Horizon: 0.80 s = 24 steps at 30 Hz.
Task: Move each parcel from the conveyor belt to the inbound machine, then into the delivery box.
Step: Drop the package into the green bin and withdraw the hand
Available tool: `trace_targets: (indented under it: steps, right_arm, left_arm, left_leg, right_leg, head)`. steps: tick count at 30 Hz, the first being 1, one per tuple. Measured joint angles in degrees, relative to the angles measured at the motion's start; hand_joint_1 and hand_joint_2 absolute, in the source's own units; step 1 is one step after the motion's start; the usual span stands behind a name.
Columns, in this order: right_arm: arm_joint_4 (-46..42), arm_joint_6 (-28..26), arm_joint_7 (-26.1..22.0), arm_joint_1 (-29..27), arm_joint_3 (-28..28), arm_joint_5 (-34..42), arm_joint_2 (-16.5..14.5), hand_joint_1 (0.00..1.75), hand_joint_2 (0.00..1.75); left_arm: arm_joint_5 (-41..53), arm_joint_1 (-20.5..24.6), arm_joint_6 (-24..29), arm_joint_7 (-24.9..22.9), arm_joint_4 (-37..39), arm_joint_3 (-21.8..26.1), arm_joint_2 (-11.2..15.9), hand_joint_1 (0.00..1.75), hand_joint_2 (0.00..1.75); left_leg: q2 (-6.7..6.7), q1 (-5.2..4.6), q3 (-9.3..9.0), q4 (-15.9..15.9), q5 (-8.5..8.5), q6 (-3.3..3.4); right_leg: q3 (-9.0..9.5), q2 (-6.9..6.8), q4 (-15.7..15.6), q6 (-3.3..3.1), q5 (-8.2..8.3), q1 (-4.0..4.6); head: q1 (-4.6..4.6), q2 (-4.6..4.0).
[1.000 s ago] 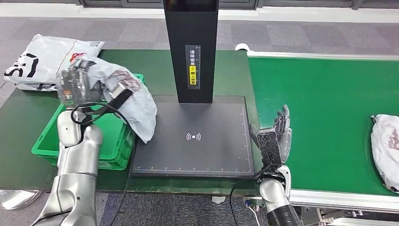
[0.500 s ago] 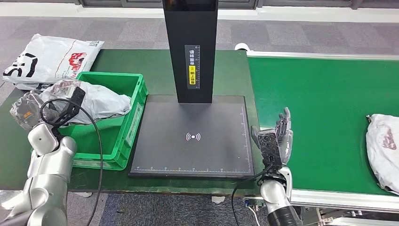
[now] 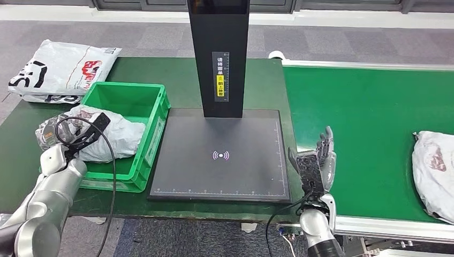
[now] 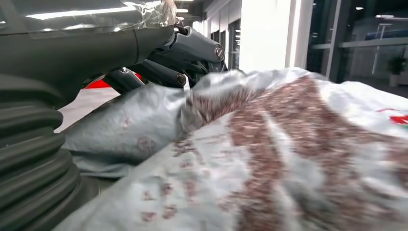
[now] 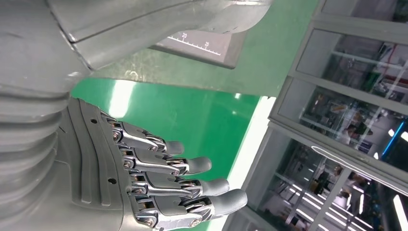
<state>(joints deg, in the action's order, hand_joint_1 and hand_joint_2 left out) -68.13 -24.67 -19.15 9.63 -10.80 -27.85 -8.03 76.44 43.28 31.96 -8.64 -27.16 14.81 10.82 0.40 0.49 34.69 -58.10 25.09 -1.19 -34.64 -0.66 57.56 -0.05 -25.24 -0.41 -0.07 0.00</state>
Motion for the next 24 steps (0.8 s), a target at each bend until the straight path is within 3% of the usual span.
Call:
trace_targets:
  steps: [3, 6, 10, 12, 17, 24]
  right_arm:
    - [-0.38, 0.61, 0.10, -0.35, 0.03, -0.18, 0.04, 0.00, 1.75]
    - [-0.72, 1.08, 0.54, -0.68, 0.05, -0.58, 0.07, 0.00, 1.75]
    - [-0.81, 1.36, 0.97, -0.68, 0.05, -1.03, 0.07, 0.00, 1.75]
    - [-0.80, 1.28, 0.90, -0.62, 0.05, -1.08, 0.07, 0.00, 1.75]
    - [-0.60, 0.17, 0.57, -0.30, 0.05, -0.86, 0.07, 0.00, 1.75]
    - [-0.05, -0.37, 0.14, 0.17, 0.05, -0.72, 0.07, 0.00, 1.75]
  left_arm:
    - [-4.81, 0.19, 0.34, 4.59, 0.47, 0.87, -0.42, 0.00, 0.00]
    - [-16.06, 0.21, 1.11, 14.50, 0.24, 3.53, -1.52, 0.00, 0.00]
    - [-37.63, 0.19, -0.47, 30.37, -3.12, 7.64, -4.00, 0.00, 0.00]
    - [-46.70, 0.12, -1.23, 34.74, -6.47, 8.34, -5.45, 0.00, 0.00]
    - [-59.86, -1.35, 1.71, 40.43, -16.03, 7.80, -9.22, 0.00, 0.00]
    - [-62.10, -3.19, 4.83, 41.41, -23.81, 4.89, -11.89, 0.00, 0.00]
  left_leg:
    - [0.01, 0.00, -0.07, 0.00, -0.05, -0.01]
    - [-0.01, 0.00, -0.06, 0.00, -0.12, -0.01]
    - [-0.01, 0.01, 0.03, -0.02, -0.19, -0.01]
    - [-0.01, 0.01, 0.05, -0.03, -0.19, 0.00]
    - [0.03, -0.01, 0.06, -0.04, -0.11, 0.01]
    - [0.03, -0.01, 0.08, -0.04, -0.07, 0.00]
  right_leg:
    - [0.04, 0.00, 0.00, -0.01, 0.03, 0.01]
    - [0.04, -0.01, 0.00, -0.01, 0.07, 0.02]
    - [-0.03, 0.00, 0.00, -0.04, 0.17, 0.06]
    - [-0.03, 0.01, 0.00, -0.03, 0.19, 0.03]
    - [-0.07, 0.06, -0.01, 0.00, 0.20, 0.00]
    - [-0.10, 0.07, -0.02, 0.01, 0.18, 0.02]
  head:
    - [0.00, 0.00]
    - [0.00, 0.00]
    - [0.01, 0.00]
    - [0.01, 0.00]
    - [0.01, 0.00]
    - [0.01, 0.00]
